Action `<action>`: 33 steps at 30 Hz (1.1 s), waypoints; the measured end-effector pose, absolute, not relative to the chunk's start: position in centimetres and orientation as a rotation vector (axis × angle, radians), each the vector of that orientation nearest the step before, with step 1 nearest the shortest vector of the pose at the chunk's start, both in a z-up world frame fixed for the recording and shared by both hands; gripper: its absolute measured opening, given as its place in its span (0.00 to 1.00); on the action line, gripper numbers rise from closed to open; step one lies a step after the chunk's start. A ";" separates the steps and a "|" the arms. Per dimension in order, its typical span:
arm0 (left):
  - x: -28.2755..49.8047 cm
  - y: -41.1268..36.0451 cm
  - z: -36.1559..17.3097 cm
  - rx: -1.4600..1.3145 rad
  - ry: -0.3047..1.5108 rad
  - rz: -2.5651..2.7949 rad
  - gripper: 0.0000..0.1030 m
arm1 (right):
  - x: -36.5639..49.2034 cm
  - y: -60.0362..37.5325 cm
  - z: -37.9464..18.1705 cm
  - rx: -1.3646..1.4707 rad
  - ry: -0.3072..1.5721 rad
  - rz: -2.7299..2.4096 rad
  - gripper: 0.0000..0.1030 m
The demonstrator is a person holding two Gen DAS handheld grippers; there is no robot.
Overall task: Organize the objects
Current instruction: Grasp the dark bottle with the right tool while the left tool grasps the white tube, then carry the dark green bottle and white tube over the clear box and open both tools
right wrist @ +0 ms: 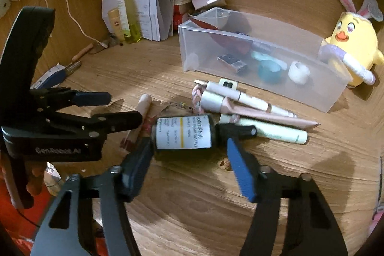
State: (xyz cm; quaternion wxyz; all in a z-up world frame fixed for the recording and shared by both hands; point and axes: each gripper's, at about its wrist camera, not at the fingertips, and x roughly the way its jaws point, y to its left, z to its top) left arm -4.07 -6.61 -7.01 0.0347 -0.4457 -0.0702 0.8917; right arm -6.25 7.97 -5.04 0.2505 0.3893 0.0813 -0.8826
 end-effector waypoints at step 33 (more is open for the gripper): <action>-4.5 -5.9 -3.5 -1.213 -0.198 2.816 0.14 | -6.5 12.0 -1.5 0.919 0.082 -2.485 0.48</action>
